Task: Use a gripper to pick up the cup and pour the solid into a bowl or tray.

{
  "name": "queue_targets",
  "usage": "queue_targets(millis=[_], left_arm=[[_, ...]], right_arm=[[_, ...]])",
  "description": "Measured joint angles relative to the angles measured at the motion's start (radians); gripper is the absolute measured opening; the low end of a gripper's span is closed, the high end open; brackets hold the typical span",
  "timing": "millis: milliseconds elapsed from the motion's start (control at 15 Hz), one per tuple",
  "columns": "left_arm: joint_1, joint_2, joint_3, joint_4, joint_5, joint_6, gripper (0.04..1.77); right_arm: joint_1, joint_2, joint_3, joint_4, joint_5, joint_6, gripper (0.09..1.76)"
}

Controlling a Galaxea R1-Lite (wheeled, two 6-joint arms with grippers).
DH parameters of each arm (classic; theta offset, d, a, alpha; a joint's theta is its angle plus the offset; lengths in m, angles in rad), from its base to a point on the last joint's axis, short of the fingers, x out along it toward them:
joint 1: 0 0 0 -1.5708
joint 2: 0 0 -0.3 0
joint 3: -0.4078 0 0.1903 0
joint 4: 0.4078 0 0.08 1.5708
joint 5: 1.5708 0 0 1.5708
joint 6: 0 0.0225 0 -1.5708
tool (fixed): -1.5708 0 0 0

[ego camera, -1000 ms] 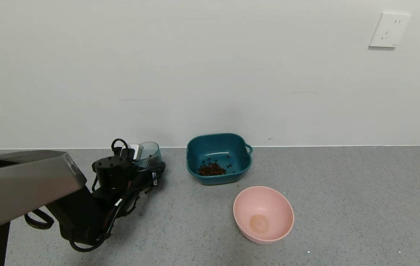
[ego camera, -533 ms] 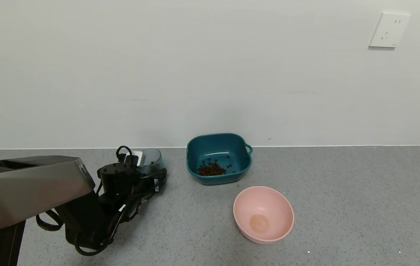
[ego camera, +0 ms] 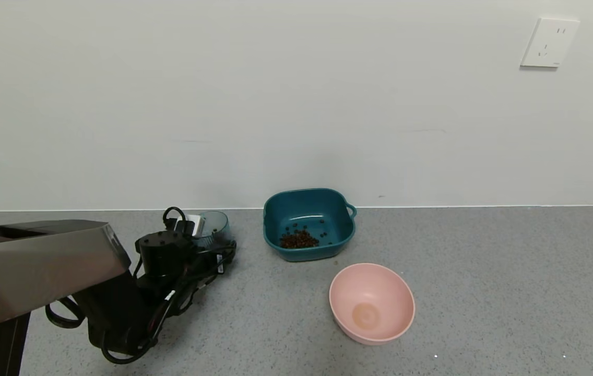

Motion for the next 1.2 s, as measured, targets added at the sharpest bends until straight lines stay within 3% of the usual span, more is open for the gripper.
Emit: queue_targets(millis=[267,667,1200], left_arm=[[-0.002,-0.067,0.043,0.074,-0.003,-0.001,1.62],[-0.004,-0.293,0.092,0.288,-0.004,-0.002,1.67],[-0.002,-0.88,0.102,0.852,-0.077,-0.011,1.7]], right_arm=[[0.0,0.0,0.0,-0.002,0.0,0.0,1.71],[0.0,0.0,0.0,-0.005,0.01,-0.019,1.71],[0.0,0.0,0.0,-0.005,0.013,-0.036,1.71]])
